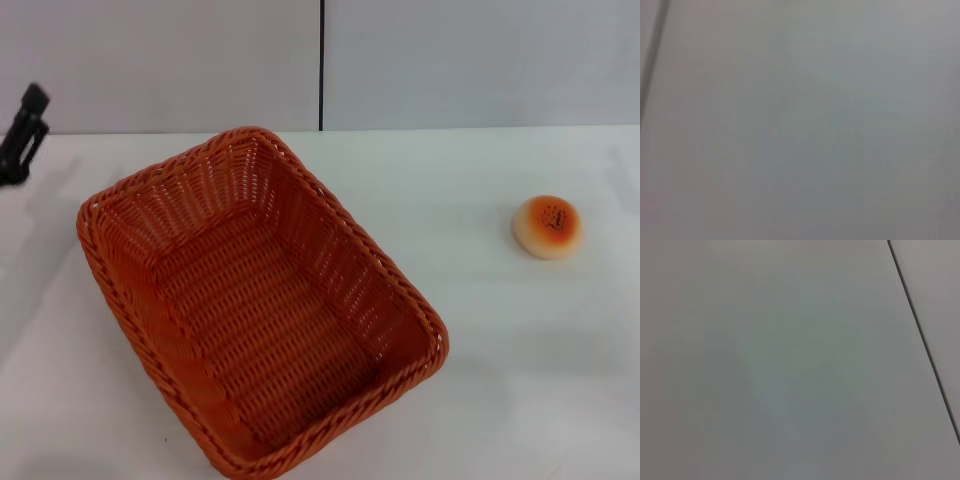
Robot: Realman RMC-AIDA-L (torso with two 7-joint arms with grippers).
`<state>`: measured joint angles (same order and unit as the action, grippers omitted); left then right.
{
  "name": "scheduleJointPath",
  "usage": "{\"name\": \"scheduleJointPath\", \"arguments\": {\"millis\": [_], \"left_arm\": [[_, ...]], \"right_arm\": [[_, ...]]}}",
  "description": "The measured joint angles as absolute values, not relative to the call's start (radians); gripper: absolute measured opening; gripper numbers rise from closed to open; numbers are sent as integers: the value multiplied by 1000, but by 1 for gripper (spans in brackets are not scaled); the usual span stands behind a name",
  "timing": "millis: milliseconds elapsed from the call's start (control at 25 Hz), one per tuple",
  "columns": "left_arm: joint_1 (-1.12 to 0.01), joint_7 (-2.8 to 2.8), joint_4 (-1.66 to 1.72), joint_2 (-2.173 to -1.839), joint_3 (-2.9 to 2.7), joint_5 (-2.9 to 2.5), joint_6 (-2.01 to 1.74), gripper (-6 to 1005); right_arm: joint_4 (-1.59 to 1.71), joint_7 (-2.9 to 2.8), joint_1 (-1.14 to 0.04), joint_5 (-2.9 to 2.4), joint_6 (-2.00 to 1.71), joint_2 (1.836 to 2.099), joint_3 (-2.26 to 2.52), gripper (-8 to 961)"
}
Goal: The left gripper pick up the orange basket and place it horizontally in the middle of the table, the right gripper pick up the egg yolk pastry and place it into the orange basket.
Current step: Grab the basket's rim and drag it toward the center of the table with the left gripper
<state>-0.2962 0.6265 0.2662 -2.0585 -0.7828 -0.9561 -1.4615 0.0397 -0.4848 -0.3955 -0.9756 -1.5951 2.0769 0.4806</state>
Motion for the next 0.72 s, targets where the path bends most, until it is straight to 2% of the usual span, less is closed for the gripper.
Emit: {"name": "scheduleJointPath", "arguments": {"millis": [120,280,320,480,720], "left_arm": [[-284,692,351,-2056,-832,-960,-1425,593],[-256,1014,699,-2044,-926,-1167,-1260,593],[-256,1014,699,-2044,-926,-1167,-1260,593],[-290,1281,928,-2030,-922,-1453,-1251,593],[-347,1546,1155,-2039,-926,-1823,-1269,594]], "right_arm": [[40,-485,-390,-976,-1601,2077,476,686],[40,-485,-384,-976,-1606,2078,466,687],[40,-485,-384,-976,-1606,2078,466,687],[40,-485,-383,-976,-1606,2078,459,687],[40,-485,-385,-976,-1601,2079,459,687]]}}
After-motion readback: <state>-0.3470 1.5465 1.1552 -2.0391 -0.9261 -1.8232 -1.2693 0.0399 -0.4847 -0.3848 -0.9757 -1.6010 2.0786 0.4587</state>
